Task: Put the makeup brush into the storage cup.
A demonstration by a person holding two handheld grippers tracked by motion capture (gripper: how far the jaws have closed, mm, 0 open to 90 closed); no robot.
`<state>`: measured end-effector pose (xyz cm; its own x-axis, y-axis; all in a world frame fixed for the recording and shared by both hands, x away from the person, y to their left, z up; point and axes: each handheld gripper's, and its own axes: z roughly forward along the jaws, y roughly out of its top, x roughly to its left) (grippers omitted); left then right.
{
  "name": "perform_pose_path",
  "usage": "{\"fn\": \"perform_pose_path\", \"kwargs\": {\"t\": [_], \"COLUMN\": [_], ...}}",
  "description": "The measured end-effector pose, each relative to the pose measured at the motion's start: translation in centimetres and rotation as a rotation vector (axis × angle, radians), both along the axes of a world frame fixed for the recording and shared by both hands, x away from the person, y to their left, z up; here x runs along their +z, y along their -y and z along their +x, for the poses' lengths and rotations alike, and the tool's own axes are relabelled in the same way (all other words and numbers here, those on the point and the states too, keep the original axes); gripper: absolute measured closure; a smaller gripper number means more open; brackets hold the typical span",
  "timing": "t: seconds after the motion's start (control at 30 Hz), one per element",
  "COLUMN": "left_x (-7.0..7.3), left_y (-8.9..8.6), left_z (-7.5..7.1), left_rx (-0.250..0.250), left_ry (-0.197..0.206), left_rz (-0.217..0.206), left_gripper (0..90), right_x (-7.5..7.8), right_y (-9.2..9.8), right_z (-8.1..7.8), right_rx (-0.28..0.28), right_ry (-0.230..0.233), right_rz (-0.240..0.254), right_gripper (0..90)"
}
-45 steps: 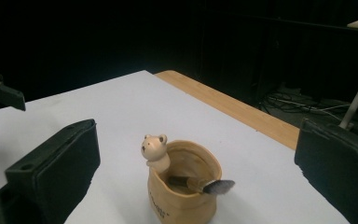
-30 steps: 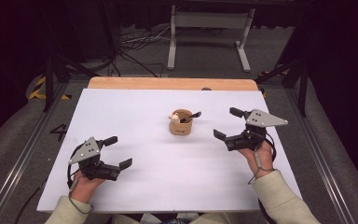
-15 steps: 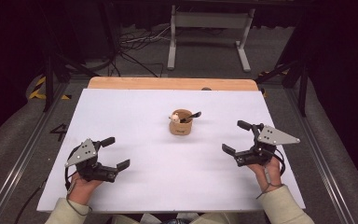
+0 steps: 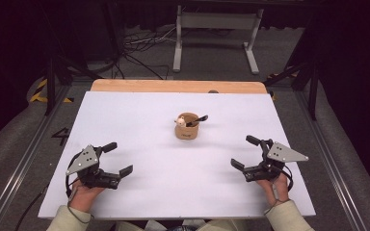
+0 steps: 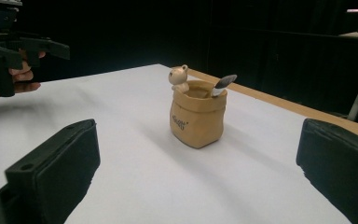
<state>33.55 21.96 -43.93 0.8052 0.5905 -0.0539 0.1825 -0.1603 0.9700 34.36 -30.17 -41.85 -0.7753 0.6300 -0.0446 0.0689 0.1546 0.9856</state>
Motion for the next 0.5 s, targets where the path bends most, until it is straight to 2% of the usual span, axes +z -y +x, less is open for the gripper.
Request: {"fn": "perform_pose_path", "kwargs": {"t": [0.13,0.2,0.37,0.5], "left_x": [-0.3,-0.5,-0.9,-0.8], "left_y": [0.2,0.3,0.2,0.3], "left_z": [0.0,0.1,0.4,0.3], "left_rx": [-0.013,-0.009,-0.011,-0.008], "left_ry": [0.002,0.003,-0.001,0.011], "left_rz": [0.007,-0.002,0.012,0.001], "left_gripper": [1.1,1.1,1.1,1.1], "right_x": [-0.8,-1.1,-1.1,-1.4], "right_y": [0.1,0.0,-0.2,-0.3], "right_z": [0.1,0.1,0.1,0.3], "right_rx": [-0.023,-0.035,-0.038,-0.031], "right_ry": [-0.006,-0.009,0.004,-0.011], "right_rz": [0.000,-0.023,-0.035,-0.040], "right_gripper": [0.0,0.0,0.0,0.0]}}
